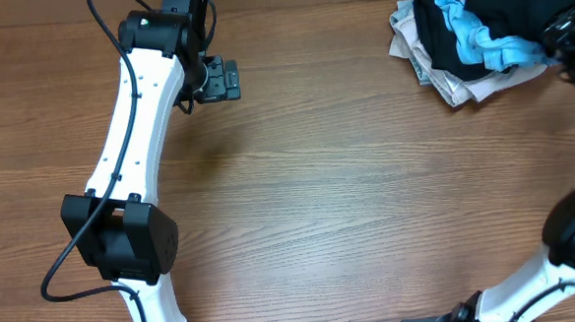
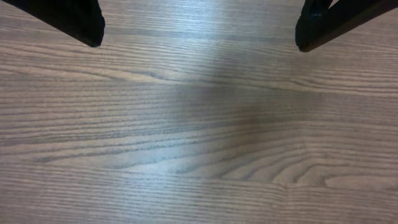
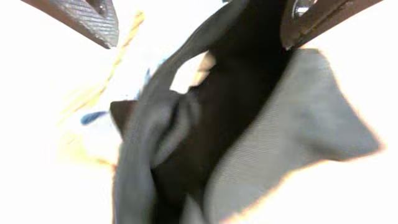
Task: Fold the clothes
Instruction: 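Lower the shirt onto the pile and open the right gripper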
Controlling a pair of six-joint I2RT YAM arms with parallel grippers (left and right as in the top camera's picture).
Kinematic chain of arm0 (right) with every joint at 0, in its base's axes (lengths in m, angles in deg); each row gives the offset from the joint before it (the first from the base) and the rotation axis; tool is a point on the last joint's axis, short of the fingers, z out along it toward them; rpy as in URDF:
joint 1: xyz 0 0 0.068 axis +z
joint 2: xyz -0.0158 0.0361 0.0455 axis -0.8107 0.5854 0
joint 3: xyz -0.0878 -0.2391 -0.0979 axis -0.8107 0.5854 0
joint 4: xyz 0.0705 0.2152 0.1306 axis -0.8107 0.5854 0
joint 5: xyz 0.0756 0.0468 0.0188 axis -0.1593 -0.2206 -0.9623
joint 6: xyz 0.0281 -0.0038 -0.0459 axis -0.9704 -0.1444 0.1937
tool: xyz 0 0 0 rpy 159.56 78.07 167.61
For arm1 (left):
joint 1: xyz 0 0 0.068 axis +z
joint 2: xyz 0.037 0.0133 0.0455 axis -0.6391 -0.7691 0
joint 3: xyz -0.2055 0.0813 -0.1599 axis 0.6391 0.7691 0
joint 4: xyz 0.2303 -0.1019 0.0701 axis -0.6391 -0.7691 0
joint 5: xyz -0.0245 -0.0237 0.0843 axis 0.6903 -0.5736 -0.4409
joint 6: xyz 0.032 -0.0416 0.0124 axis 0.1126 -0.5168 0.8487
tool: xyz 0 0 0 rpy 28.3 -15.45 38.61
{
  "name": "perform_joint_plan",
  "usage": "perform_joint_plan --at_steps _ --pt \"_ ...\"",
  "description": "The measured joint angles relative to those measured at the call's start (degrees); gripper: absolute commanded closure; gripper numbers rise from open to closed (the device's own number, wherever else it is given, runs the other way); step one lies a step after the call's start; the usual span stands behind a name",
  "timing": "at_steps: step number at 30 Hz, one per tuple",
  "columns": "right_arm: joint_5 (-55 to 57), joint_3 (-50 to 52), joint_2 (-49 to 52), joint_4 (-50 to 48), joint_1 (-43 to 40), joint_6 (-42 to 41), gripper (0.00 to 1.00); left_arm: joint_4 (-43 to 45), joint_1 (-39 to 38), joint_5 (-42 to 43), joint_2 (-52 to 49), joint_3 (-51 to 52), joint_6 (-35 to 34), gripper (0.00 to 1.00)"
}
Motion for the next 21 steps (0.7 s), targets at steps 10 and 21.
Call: perform_joint_plan --at_steps 10,21 --pt "7.89 -5.51 -9.09 -3.32 2.62 7.67 0.13 0.52 0.02 0.15 0.0 0.0 0.0 0.0" --pt "16.24 -5.42 0.81 -20.17 9.92 15.04 0.16 -0.11 0.0 0.15 -0.02 0.0 0.0 0.0"
